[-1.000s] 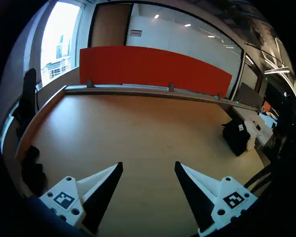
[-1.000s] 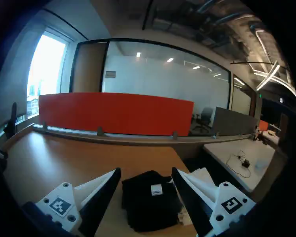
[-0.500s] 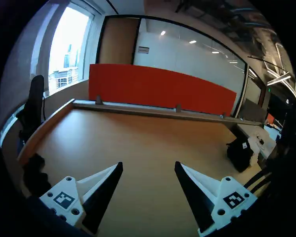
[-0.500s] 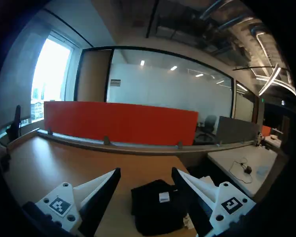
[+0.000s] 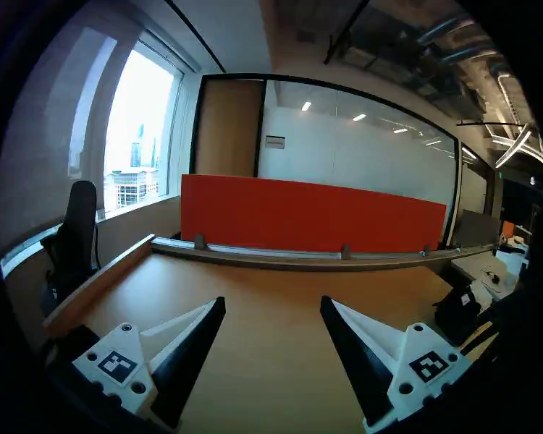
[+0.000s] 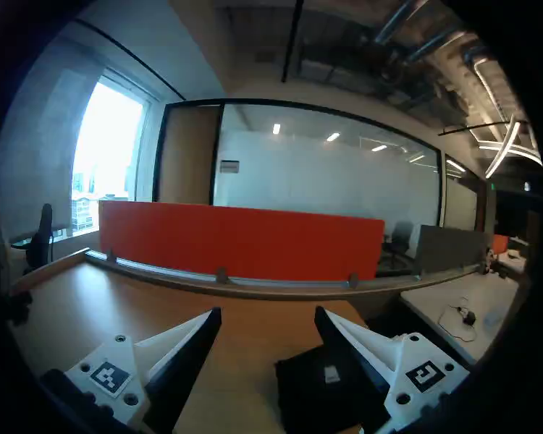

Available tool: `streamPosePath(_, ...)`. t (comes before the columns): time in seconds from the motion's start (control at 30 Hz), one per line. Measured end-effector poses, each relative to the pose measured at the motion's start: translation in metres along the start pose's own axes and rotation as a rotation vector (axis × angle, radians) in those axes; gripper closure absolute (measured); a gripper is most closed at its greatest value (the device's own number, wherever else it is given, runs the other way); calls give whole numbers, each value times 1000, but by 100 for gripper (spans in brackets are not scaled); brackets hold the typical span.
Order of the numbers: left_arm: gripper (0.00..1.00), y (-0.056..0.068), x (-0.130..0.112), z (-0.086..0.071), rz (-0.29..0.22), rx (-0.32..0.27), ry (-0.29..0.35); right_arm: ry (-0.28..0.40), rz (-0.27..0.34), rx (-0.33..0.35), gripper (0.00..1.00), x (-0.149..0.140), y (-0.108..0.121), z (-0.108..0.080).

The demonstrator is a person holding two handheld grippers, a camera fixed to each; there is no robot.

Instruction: Fold towel

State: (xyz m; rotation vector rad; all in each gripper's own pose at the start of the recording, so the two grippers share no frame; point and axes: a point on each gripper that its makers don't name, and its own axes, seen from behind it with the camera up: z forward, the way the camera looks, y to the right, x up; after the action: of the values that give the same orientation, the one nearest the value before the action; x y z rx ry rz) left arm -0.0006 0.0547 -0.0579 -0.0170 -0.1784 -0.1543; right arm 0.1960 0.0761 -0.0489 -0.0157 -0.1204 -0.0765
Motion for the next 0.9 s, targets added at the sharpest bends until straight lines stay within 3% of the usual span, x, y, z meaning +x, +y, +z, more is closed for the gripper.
streamPosePath(0.33, 3, -15, 34, 12, 10, 17, 87, 26, 26, 45, 0, 18, -41, 7)
streamPosePath(0.6, 3, -30, 47, 21, 20, 39, 128, 51, 45, 83, 0, 30, -78, 17)
streamPosePath(0.9, 3, -39, 59, 35, 21, 40, 167, 71, 74, 99, 0, 41, -107, 33)
